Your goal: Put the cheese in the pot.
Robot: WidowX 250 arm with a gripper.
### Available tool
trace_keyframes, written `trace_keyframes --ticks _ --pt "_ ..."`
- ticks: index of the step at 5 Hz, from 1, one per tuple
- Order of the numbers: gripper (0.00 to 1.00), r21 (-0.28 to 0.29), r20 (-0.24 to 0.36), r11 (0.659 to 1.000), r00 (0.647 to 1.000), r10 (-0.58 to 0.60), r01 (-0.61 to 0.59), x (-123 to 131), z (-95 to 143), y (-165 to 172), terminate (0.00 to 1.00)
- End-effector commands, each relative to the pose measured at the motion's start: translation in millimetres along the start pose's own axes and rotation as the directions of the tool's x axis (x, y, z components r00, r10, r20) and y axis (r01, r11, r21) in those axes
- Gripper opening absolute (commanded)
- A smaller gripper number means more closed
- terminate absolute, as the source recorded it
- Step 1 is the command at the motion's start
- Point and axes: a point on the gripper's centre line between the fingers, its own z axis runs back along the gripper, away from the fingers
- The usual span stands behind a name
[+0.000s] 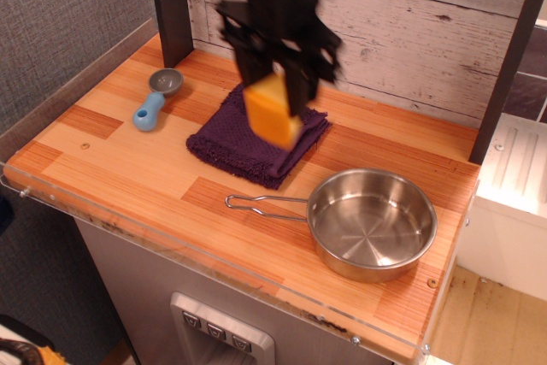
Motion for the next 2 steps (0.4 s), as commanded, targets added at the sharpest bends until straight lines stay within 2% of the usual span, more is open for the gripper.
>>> trace_keyframes --ticks 1,2 --pt "0.0 0.039 -0.022 0.984 0.985 -0.173 0.173 -1 -10 -38 0.0" --pt "0.0 0.046 -0.057 0.979 0.979 -0.196 0.198 0 -21 -46 0.0"
